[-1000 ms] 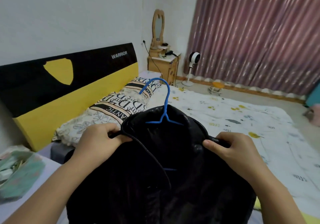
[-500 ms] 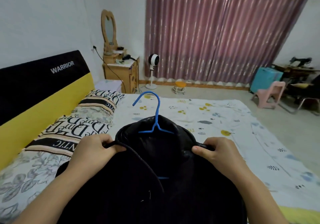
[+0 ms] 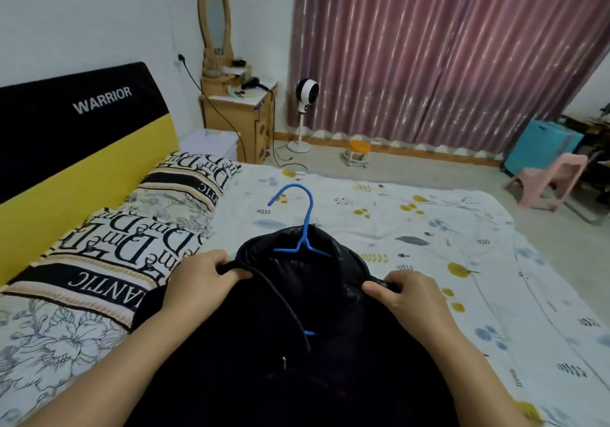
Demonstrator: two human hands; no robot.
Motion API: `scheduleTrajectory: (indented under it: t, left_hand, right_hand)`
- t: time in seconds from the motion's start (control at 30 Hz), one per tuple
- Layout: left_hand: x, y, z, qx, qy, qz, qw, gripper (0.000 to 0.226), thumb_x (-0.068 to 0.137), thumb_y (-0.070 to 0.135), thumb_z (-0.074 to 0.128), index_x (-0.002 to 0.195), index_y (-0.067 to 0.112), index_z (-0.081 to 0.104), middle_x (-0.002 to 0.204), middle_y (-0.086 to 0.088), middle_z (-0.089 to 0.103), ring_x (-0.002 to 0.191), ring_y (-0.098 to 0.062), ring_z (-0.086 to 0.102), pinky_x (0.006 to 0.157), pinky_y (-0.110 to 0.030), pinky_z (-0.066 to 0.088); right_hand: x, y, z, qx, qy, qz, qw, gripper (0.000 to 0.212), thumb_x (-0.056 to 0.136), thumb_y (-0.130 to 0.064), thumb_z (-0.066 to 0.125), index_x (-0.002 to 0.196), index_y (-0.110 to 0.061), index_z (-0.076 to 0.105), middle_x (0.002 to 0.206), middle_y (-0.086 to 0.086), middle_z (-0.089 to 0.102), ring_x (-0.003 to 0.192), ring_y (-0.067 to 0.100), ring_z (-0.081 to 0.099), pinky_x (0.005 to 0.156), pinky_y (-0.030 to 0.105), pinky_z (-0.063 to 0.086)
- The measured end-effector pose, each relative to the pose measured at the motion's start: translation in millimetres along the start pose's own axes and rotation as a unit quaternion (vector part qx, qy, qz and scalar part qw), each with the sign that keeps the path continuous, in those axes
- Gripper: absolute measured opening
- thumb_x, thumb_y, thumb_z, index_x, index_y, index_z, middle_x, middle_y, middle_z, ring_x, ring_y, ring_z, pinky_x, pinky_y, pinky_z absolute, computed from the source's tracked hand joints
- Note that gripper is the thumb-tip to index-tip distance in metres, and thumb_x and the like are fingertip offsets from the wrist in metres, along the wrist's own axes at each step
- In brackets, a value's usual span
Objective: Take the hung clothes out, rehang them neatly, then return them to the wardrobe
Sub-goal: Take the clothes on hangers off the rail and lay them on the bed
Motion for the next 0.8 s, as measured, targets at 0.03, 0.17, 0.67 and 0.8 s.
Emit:
scheduleTrajectory:
  t: [0.03,0.17,0.67,0.8]
  left_hand:
    - [11.9,-4.6,12.7,0.002,0.000,-0.005,1.000,0.026,0.071,0.040,0.072,0.062,0.019,0.061,0.061,0.002,0.060,0.064,-0.013,0.055,0.057,-0.028,0.038]
    - [58.3,-27.2,63.2,0.043,0.000,-0.024,0.999,0.028,0.074,0.044,0.069,0.070,0.018,0.060,0.066,0.004,0.059,0.070,-0.018,0.054,0.052,-0.025,0.032]
    - [50.2,-127.5,266.1,0.273,-0.192,-0.066,0.940,0.072,0.094,0.055,0.025,0.144,0.028,-0.019,0.156,0.000,-0.017,0.143,-0.022,-0.015,0.115,-0.049,-0.003]
    - [41.4,-165.6,298.5,0.289,-0.272,-0.119,0.910,0.071,0.092,0.060,0.019,0.146,0.029,-0.015,0.157,0.000,-0.015,0.144,-0.026,-0.014,0.114,-0.052,-0.001]
  right_hand:
    - [14.1,4.3,10.0,0.000,-0.015,0.002,1.000,0.048,0.075,-0.055,0.065,0.062,-0.010,0.056,0.051,-0.002,0.049,0.048,0.012,0.046,0.049,0.027,0.030]
    - [67.6,26.2,57.0,0.050,-0.097,0.013,0.994,0.035,0.073,-0.051,0.067,0.071,-0.016,0.063,0.065,0.001,0.063,0.062,0.013,0.058,0.058,0.027,0.041]
    - [182.4,140.4,260.8,-0.056,-0.132,0.107,0.984,0.034,0.081,-0.049,0.064,0.078,-0.015,0.060,0.072,-0.001,0.063,0.067,0.016,0.056,0.059,0.030,0.044]
    - [172.5,148.0,292.0,-0.253,-0.160,0.096,0.949,0.047,0.093,-0.052,0.041,0.126,-0.020,0.044,0.130,0.007,0.047,0.121,0.024,0.045,0.099,0.041,0.038]
Point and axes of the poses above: each hand's wrist, its own x-axis towards the middle knuckle, its own z-axis out of the palm, y = z × x, the point moved 3 cm from there along x, towards the middle knuckle
